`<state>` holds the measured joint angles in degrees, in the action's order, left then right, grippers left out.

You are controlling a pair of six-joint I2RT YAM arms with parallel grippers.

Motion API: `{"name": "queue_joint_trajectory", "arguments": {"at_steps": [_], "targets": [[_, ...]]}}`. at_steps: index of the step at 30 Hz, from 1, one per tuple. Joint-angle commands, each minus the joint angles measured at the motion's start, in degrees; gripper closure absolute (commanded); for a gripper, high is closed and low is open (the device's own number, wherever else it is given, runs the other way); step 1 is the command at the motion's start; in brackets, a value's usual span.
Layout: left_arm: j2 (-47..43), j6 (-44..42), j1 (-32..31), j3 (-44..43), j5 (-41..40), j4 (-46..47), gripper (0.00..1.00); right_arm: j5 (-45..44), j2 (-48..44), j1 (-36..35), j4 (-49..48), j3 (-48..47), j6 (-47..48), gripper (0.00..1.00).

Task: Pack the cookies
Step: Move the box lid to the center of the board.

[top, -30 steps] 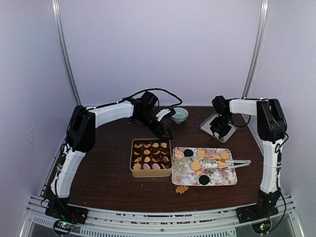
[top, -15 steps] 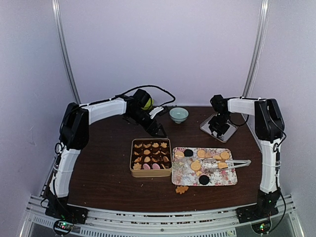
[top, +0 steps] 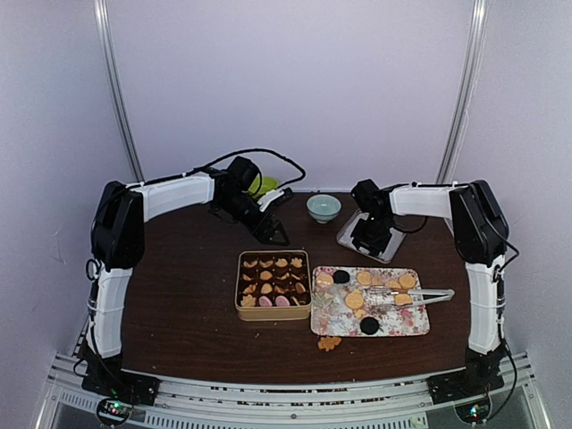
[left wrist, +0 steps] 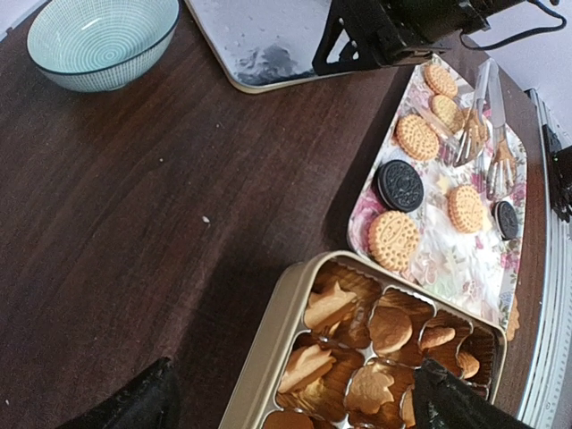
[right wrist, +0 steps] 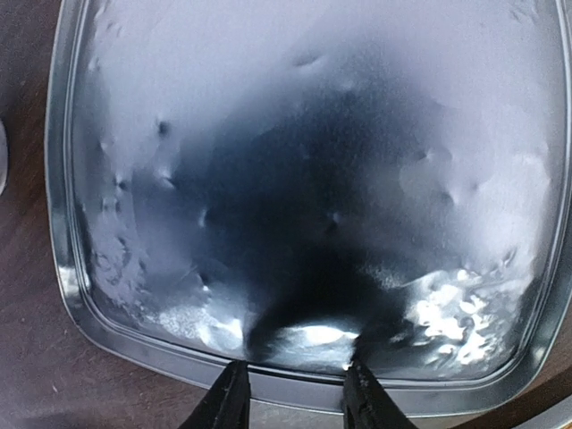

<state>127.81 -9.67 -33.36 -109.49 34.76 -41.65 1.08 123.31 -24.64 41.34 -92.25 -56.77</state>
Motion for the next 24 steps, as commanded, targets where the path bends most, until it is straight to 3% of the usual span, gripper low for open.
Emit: {"name": "queue_joint_trajectory", "arguments": {"at_steps": [1, 13, 24], "targets": [[-3.8, -1.6, 0.7, 1.9, 0.3, 0.5, 0.07, 4.2, -0.1, -2.2, -1.0, 0.8, 1.1, 0.63], [-5.9, -3.1, 1.5, 2.8, 1.3, -1.2, 0.07, -3.7, -0.3, -6.0, 1.7, -4.9, 17.4, 0.43], [-5.9, -3.5, 2.6, 3.0, 1.6, -2.0, 0.07, -5.7, 3.5, -6.5, 5.2, -7.8, 27.6, 0.41]]}}
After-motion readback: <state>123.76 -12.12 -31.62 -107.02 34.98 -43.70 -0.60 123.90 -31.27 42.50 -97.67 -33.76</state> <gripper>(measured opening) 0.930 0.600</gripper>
